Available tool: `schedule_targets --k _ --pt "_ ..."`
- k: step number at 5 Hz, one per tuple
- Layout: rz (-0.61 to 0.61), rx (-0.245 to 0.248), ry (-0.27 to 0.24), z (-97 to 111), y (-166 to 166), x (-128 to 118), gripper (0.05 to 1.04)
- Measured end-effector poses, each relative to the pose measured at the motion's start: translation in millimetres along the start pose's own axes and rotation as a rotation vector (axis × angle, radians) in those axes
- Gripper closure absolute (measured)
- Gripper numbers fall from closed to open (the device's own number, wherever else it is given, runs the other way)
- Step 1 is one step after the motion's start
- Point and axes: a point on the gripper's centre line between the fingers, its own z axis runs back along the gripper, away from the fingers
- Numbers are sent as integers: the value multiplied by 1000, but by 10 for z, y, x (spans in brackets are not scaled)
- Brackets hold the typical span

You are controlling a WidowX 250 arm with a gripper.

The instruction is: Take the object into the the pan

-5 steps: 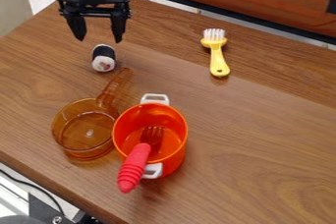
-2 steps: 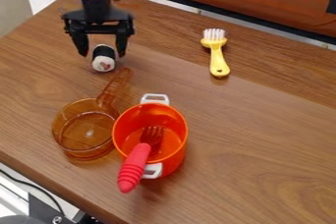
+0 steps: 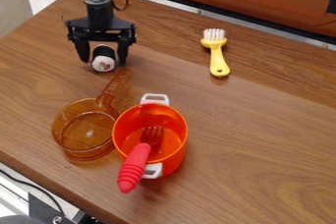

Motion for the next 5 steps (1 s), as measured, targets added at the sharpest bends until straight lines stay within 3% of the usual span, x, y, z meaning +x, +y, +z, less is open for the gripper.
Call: schedule_targets --k 1,2,3,4,5 --pt "-22 0 10 -36 -17 -32 102" --pt "-50 -7 5 -63 -44 -57 208" --pt "-63 -12 -33 -67 -88 -53 460" --pt "-44 -28 -47 -43 -114 -11 563" --pt "-26 -50 -144 -9 -122 67 566"
